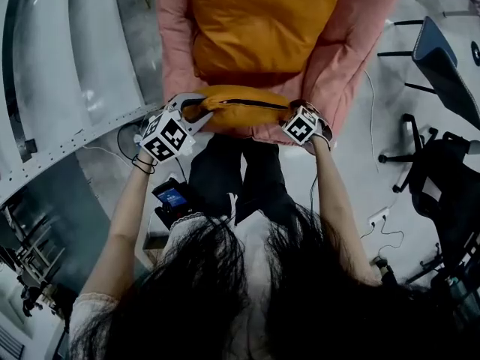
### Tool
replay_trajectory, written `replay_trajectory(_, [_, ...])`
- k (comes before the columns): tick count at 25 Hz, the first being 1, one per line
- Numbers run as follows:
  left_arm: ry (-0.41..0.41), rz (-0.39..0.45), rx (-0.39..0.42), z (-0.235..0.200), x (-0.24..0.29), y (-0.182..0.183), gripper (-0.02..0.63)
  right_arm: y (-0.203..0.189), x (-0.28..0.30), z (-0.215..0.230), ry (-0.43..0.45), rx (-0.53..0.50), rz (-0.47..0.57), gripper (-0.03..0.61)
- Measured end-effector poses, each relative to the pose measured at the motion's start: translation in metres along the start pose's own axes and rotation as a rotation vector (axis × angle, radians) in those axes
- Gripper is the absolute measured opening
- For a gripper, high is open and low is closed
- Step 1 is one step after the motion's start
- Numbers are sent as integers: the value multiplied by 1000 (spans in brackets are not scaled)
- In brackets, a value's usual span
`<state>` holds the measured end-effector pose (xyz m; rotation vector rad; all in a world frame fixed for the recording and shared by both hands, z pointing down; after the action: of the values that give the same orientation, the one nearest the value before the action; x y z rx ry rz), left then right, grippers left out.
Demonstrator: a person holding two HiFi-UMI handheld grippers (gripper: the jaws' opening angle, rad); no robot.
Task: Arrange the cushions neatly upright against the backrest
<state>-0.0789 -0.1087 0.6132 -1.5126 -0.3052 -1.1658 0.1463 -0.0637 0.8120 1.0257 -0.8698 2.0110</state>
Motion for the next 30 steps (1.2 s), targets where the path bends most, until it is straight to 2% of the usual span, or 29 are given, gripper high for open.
replay_trajectory(3, [0, -19, -17, 1, 7, -8, 127, 2, 14, 9, -50, 34, -17, 288])
replay_trajectory(6, [26, -23, -87, -2, 13, -13, 127, 5, 9, 11, -64, 53, -2, 154])
replay_trajectory(10, [95, -30, -209, -30, 15, -24, 127, 14, -25, 10, -60, 106, 116, 104])
replay_trajectory(12, [114, -31, -276, -44, 15, -28, 127, 21, -47, 9, -64, 94, 147, 94])
replay_trajectory(15, [139, -42, -367, -55, 26, -27, 129, 24, -80, 17, -105, 46, 141, 84])
replay_trajectory(19, [216, -72, -509, -72, 58, -30, 129, 34, -115, 50, -192, 25, 139, 81])
replay_trajectory(22, [258, -105, -642, -88, 83, -38, 129, 47, -113, 76, -204, 25, 102, 80])
replay_trajectory(26, [236, -182, -752, -94, 119, -54, 129, 51, -102, 100, -223, 43, 48, 81])
replay_trajectory(30, [149, -208, -855, -106, 149, -60, 140, 59, -98, 123, -262, 80, 70, 81])
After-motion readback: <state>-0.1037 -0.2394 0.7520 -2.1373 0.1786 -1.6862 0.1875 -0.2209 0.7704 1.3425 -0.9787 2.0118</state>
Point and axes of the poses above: the fingertips, and each gripper's own axes: x forward along the fingers, z to its right, y out of its top, the point moved 2 cm from there along -x, backward along the fingers, and after that the axes turned 15 degrees about y, right-handed, at the moved point
